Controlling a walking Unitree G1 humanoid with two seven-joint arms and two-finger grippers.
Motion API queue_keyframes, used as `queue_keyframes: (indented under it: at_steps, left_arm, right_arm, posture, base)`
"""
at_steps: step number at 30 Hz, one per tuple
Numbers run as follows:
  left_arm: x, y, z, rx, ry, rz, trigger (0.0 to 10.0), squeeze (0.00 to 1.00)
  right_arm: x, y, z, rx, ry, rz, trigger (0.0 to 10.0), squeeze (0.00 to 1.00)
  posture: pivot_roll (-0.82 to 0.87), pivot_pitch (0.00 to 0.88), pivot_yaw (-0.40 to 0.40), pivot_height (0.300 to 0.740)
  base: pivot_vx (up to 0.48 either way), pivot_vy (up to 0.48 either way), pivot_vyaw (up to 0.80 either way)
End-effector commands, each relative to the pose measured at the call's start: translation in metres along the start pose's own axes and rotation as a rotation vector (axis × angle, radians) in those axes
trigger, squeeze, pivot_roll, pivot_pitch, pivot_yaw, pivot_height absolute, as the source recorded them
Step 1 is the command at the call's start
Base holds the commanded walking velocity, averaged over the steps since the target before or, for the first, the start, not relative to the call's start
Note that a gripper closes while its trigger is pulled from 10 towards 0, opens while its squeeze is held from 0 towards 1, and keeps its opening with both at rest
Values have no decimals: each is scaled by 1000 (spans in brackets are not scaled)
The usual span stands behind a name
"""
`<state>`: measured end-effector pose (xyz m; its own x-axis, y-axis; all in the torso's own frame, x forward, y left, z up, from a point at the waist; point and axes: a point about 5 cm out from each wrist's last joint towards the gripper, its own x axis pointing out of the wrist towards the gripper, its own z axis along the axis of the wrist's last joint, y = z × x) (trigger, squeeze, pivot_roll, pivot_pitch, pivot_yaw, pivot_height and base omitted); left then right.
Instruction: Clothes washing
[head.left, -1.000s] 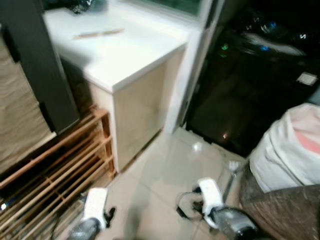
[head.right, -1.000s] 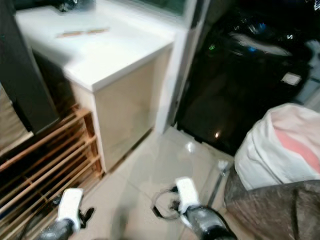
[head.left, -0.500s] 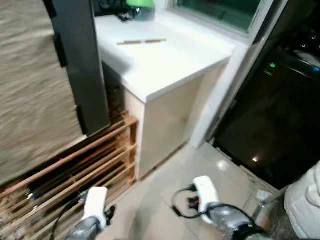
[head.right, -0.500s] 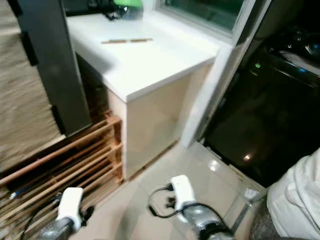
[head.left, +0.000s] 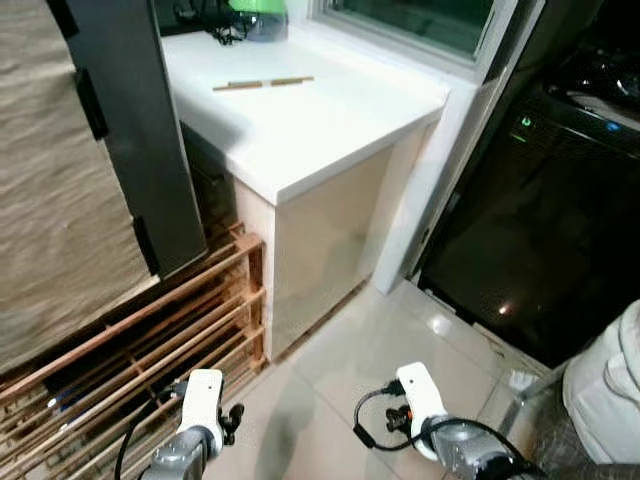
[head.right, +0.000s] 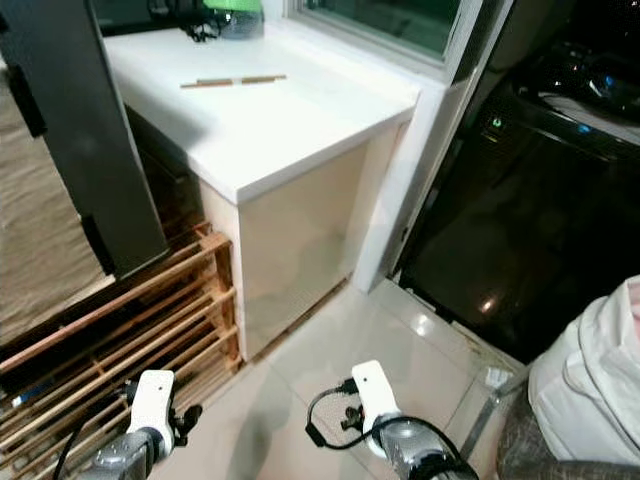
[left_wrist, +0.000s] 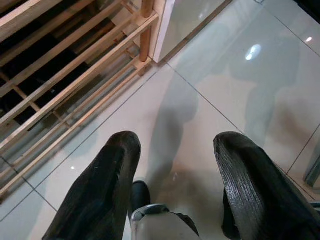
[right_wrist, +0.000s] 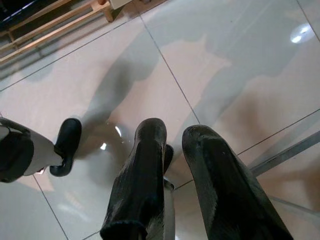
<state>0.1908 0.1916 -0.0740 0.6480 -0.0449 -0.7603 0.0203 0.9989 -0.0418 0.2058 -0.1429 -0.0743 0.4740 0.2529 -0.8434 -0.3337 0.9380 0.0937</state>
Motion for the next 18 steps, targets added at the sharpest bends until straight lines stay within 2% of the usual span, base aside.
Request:
queue_keyframes:
  at_steps: [1,18]
  left_arm:
    - [1,-3,2,-4,-9,-10,10000,0]
    - [2,-2,3,-22,-11,-1,10000,0]
  right_arm:
    - [-1,-6,-1,-1,12,-16,10000,0]
    - [-2,-7,0,-14,7,-23,10000,0]
  posture:
    - [163,0,-84,740]
    - [164,0,-92,740]
  base:
    - [0,0,0]
    - [0,0,0]
